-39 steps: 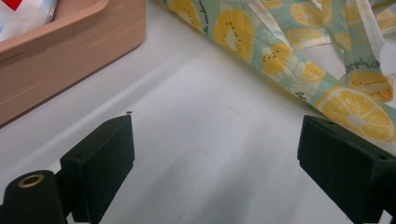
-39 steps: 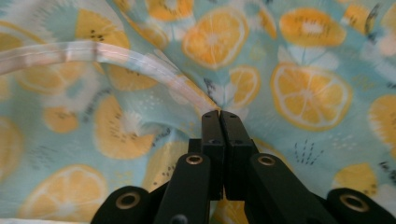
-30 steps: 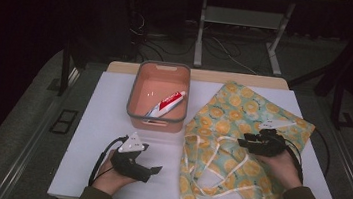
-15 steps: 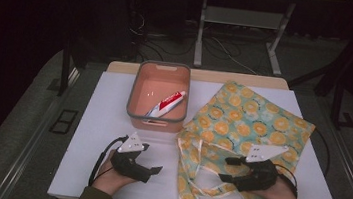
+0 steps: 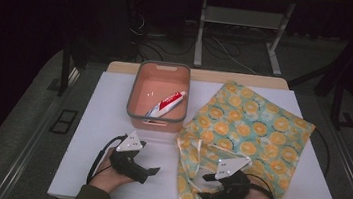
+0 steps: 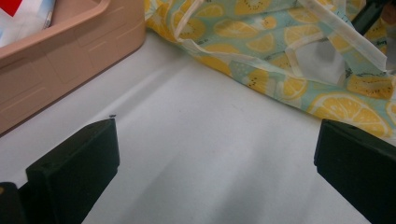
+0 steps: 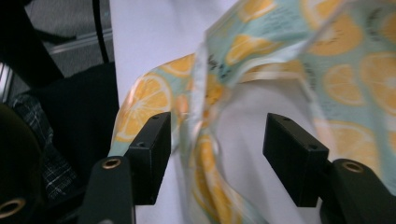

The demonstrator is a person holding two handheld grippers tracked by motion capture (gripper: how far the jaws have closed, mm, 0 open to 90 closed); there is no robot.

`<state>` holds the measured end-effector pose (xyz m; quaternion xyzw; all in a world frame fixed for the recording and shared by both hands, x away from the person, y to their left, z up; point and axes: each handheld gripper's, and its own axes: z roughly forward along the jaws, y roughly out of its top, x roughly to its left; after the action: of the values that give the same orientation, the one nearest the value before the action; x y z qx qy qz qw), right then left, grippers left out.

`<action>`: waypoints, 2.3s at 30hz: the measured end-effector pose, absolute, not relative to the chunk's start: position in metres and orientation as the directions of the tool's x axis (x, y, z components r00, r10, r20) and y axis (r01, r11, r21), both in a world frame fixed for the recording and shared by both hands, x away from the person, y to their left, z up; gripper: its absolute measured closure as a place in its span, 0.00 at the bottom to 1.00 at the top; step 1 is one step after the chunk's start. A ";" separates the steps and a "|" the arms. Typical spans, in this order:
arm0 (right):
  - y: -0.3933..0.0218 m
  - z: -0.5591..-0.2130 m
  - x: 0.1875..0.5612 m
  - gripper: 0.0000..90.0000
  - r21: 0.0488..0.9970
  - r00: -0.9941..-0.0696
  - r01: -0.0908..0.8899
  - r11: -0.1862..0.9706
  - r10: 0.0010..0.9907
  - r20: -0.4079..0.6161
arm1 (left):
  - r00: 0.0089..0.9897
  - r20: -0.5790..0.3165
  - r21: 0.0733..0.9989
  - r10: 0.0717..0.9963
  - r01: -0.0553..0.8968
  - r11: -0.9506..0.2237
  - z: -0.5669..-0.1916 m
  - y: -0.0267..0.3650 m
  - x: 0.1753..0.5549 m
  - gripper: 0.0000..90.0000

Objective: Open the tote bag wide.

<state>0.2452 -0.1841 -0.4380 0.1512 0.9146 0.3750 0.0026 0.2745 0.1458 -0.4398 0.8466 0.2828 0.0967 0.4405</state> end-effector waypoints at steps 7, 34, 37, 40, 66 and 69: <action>-0.179 -0.444 0.244 0.87 0.655 -0.964 0.240 0.716 0.256 0.072 | 0.823 -0.086 0.793 0.561 0.397 -0.461 -0.441 0.144 0.274 0.00; -0.301 -0.384 0.349 0.98 0.823 -0.742 0.440 0.360 0.662 0.107 | 0.823 -0.089 0.791 0.561 0.401 -0.462 -0.442 0.143 0.274 0.00; -0.311 -0.395 0.360 0.98 0.804 -0.703 0.489 0.337 0.698 0.136 | 0.822 -0.091 0.791 0.562 0.403 -0.461 -0.442 0.143 0.274 0.00; -0.317 -0.408 0.371 0.98 0.782 -0.667 0.536 0.320 0.728 0.160 | 0.823 -0.090 0.790 0.562 0.402 -0.462 -0.442 0.143 0.274 0.00; -0.320 -0.389 0.347 0.35 0.796 -0.678 0.517 0.316 0.719 0.156 | 0.827 -0.094 0.792 0.554 0.400 -0.462 -0.441 0.143 0.273 0.00; -0.308 -0.390 0.334 0.36 0.784 -0.731 0.484 0.388 0.672 0.119 | 0.826 -0.096 0.793 0.555 0.400 -0.459 -0.441 0.143 0.273 0.00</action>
<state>0.3339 -0.3078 -0.3902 0.3501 0.8257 0.4284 0.1097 0.2727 0.1429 -0.4411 0.8497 0.2810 0.0884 0.4374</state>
